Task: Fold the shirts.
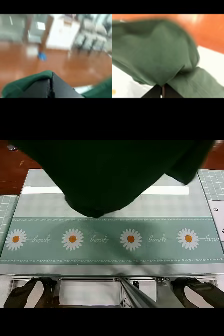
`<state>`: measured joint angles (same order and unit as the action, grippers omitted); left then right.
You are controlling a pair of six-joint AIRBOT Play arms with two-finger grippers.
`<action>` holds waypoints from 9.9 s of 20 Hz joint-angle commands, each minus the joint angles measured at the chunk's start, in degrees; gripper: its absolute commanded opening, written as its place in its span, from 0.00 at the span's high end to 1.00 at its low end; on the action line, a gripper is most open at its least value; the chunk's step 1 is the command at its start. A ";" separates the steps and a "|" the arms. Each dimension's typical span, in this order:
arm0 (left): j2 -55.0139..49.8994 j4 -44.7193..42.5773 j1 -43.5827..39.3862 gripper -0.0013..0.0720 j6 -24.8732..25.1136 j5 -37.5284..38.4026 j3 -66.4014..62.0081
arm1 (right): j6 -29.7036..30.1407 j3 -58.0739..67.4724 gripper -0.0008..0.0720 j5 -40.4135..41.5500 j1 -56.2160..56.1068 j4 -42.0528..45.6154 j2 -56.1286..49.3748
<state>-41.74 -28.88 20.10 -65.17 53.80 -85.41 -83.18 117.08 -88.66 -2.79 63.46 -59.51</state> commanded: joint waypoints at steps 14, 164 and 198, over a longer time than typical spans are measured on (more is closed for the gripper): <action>9.44 -5.20 10.93 0.96 -4.52 9.73 -4.76 | -0.42 -11.91 0.95 -13.00 0.59 6.99 16.81; -25.66 -42.03 -2.01 0.02 -20.33 26.51 43.65 | 7.89 -49.57 0.14 10.71 26.14 -5.75 -26.88; -9.27 -25.03 -11.19 0.96 -21.44 17.38 67.84 | 4.48 -72.06 0.14 1.27 33.59 6.08 -20.28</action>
<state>-51.05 -54.08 8.93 -86.72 71.24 -17.58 -77.03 47.70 -85.97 31.73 66.81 -79.77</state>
